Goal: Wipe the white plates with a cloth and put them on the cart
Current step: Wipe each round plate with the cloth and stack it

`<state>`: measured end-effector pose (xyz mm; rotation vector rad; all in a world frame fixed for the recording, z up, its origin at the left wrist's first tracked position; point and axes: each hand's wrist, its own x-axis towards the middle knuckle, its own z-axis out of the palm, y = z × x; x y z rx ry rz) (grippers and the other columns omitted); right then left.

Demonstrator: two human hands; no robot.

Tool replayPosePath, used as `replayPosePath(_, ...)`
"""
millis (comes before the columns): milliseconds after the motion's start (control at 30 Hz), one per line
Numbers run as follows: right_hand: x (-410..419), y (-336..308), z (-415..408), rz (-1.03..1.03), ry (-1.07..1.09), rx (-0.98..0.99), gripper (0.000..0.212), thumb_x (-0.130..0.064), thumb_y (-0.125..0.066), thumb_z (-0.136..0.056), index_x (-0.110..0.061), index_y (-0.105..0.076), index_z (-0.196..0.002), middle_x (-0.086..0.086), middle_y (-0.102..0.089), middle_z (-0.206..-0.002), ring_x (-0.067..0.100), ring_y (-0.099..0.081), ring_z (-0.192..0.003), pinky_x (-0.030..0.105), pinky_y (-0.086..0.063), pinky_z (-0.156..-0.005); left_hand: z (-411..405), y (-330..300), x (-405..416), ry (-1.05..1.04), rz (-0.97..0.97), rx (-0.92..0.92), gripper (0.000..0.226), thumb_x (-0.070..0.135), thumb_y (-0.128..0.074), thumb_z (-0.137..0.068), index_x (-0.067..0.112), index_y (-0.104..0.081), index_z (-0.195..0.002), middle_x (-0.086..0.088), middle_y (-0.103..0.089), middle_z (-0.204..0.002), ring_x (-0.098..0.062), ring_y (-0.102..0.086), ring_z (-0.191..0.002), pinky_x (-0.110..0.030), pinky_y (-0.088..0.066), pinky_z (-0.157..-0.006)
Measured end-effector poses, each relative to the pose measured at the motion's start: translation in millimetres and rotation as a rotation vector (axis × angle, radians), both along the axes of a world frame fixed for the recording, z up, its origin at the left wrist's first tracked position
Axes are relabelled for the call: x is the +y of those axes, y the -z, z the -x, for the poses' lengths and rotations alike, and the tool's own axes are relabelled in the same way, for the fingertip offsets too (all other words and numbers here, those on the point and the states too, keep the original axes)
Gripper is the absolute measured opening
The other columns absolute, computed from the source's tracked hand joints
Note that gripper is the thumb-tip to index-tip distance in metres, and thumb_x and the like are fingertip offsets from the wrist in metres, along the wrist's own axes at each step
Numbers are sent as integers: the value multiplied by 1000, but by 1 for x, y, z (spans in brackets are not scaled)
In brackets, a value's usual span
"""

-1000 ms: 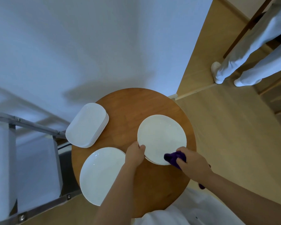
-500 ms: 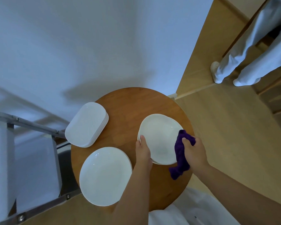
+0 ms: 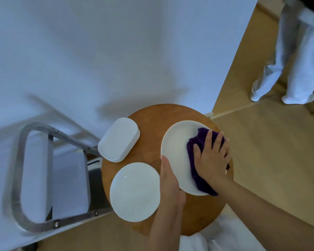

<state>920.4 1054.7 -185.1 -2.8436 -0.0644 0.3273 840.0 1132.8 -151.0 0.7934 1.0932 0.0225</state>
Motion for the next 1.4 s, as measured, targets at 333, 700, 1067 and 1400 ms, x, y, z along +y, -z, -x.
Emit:
replayPosePath(333, 96, -80, 42, -347, -456, -191, 67, -51, 4, -88, -19, 3, -147, 4, 1, -157, 21, 5, -145, 34, 8, -113, 34, -51, 23, -265, -52, -156, 43, 61, -40, -85, 33, -56, -114, 4, -69, -103, -12, -63, -92, -19, -54, -56)
replayPosePath(700, 56, -77, 92, -446, -1043, 59, 46, -62, -8, -88, -60, 8, -131, -33, 14, -144, -12, 20, -134, 17, 18, -108, 74, -82, 97, -239, -26, -317, 82, 70, -51, -67, 19, -54, -131, -13, -64, -123, -34, -60, -113, -52, -44, -102)
replayPosePath(1067, 63, -90, 41, -251, -670, -446, 60, -45, -27, -91, -13, -42, -139, 17, -32, -148, 37, -27, -137, 50, -16, -107, 87, -103, 104, 104, -197, -311, 78, 72, -42, -71, 28, -49, -135, -4, -65, -124, -27, -60, -115, -50, -45, -102)
replayPosePath(1400, 122, -131, 115, -637, -805, -252, 57, -38, -11, -89, -28, 3, -143, -14, 11, -152, 4, 18, -141, 29, 15, -112, 89, -116, 107, -22, -179, -405, 69, 69, -51, -68, 26, -62, -121, 0, -72, -112, -19, -68, -103, -40, -52, -93)
